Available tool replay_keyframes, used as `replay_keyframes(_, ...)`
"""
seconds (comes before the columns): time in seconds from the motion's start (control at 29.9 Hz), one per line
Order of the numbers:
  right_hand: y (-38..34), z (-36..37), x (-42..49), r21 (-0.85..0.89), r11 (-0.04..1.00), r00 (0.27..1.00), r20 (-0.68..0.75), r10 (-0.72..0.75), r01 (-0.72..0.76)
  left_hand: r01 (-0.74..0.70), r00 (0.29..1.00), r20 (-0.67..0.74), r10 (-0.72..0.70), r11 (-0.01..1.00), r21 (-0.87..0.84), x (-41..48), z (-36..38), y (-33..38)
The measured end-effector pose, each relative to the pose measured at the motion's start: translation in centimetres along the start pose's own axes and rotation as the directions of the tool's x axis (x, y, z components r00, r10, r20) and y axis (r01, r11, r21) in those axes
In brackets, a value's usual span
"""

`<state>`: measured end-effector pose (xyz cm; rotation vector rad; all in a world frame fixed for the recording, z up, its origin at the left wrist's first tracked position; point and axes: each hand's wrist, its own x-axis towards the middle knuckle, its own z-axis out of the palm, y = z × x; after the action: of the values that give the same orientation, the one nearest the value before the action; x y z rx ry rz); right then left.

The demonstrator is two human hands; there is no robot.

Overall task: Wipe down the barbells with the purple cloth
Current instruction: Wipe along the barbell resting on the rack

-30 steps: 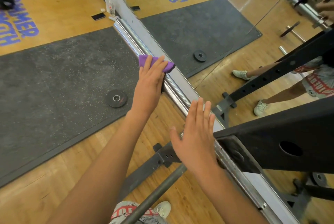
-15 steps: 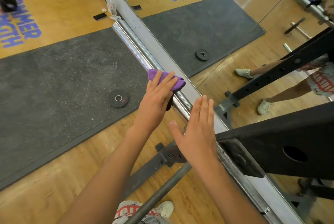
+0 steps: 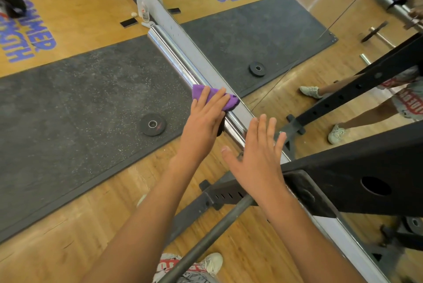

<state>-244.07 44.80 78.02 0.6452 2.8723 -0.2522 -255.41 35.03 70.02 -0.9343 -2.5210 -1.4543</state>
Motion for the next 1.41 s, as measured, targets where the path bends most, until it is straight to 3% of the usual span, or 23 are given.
replay_keyframes(0.13, -1.3, 0.5, -0.4, -0.05, 0.994, 0.995, -0.018, -0.1, 0.099, 0.007, 1.0, 0.006, -0.007, 1.0, 0.026, 2.6, -2.2, -2.5)
replay_keyframes(0.4, -2.8, 0.8, -0.1, -0.085, 0.993, 0.996, -0.027, -0.087, 0.085, 0.149, 0.984, -0.087, -0.155, 0.987, -0.065, 4.5, -2.4, -2.5)
replay_keyframes(0.57, -4.5, 1.9, 1.3, -0.064, 0.997, 0.998, -0.03, -0.048, 0.046, 0.088, 0.993, -0.069, -0.095, 0.992, -0.095, 2.1, -1.0, -2.5)
replay_keyframes(0.77, -4.9, 3.7, 1.7, -0.151, 0.988, 0.982, -0.184, -0.04, 0.012, 0.012, 0.999, -0.038, -0.013, 1.0, -0.025, 3.8, -2.3, -4.4)
replay_keyframes(1.14, -3.6, 2.7, 2.5, -0.117, 0.991, 0.992, -0.098, -0.08, 0.069, 0.089, 0.994, -0.061, -0.09, 0.996, -0.017, 6.2, -3.8, -4.9)
replay_keyframes(1.34, -3.1, 2.3, 2.7, -0.101, 0.991, 0.991, -0.1, -0.093, 0.083, -0.127, 0.992, 0.017, 0.126, 0.988, 0.083, 4.4, -3.7, -6.2)
replay_keyframes(1.41, -3.0, 2.4, 2.7, -0.099, 0.991, 0.99, -0.094, -0.101, 0.092, -0.089, 0.996, -0.007, 0.089, 0.993, 0.073, 5.5, -4.8, -7.0)
